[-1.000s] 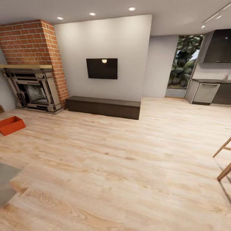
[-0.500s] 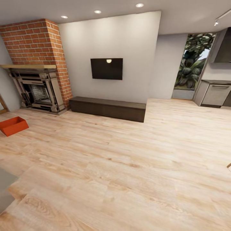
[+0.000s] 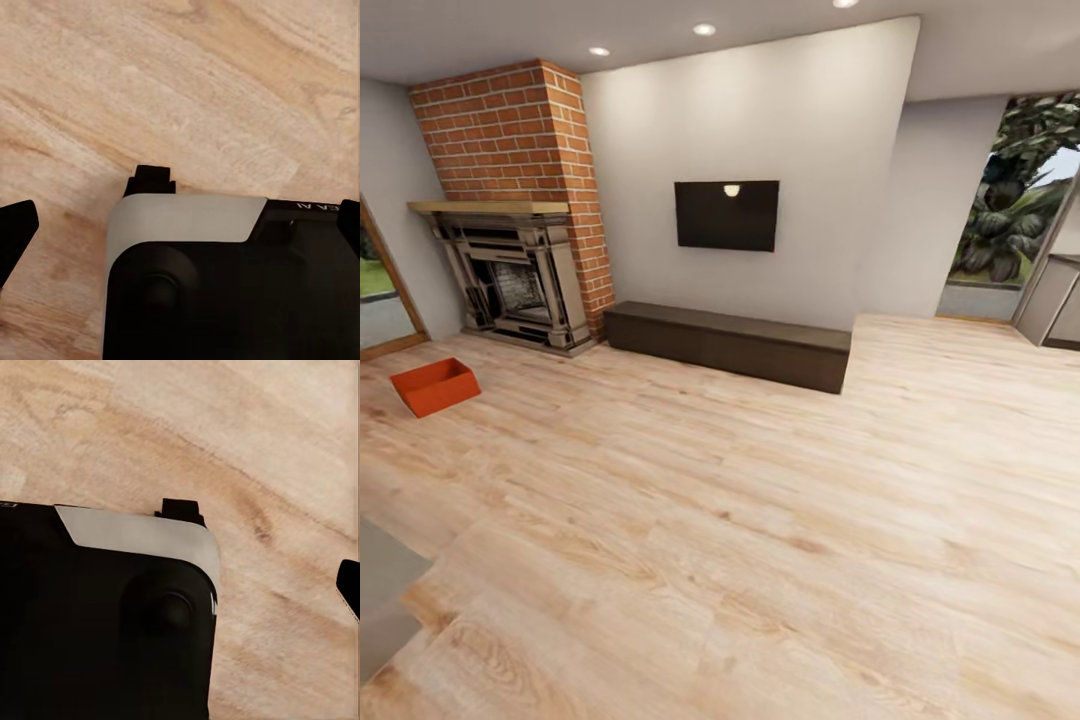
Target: Move the two storage containers from the living room to the garage. In the garage, place one container on the floor and stack the other container on top of it (either order is fine).
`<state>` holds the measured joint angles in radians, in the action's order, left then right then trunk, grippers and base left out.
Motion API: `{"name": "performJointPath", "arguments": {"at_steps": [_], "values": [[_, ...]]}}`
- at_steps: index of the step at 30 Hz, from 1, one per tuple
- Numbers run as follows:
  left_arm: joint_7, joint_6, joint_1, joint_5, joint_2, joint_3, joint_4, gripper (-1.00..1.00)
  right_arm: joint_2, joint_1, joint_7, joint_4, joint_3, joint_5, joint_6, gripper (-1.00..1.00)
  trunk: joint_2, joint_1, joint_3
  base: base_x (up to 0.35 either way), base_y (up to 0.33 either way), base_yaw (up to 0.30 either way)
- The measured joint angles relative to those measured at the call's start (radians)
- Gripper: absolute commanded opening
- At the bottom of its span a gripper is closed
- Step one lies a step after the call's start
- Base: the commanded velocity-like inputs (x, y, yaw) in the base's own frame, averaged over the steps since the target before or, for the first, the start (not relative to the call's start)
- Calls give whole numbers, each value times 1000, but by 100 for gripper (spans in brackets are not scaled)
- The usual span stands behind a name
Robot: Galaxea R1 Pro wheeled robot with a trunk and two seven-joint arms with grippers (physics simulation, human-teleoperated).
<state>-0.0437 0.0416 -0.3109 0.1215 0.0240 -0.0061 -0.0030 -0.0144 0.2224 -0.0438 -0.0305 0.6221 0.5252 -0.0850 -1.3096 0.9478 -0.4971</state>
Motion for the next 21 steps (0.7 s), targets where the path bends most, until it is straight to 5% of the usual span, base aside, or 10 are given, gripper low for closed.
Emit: {"name": "performJointPath", "arguments": {"at_steps": [21], "values": [[0, 0, 0, -1, -1, 0, 0, 100, -1, 0, 0, 0, 0, 0, 3, 100, 0, 0, 0, 320, 0, 1]]}}
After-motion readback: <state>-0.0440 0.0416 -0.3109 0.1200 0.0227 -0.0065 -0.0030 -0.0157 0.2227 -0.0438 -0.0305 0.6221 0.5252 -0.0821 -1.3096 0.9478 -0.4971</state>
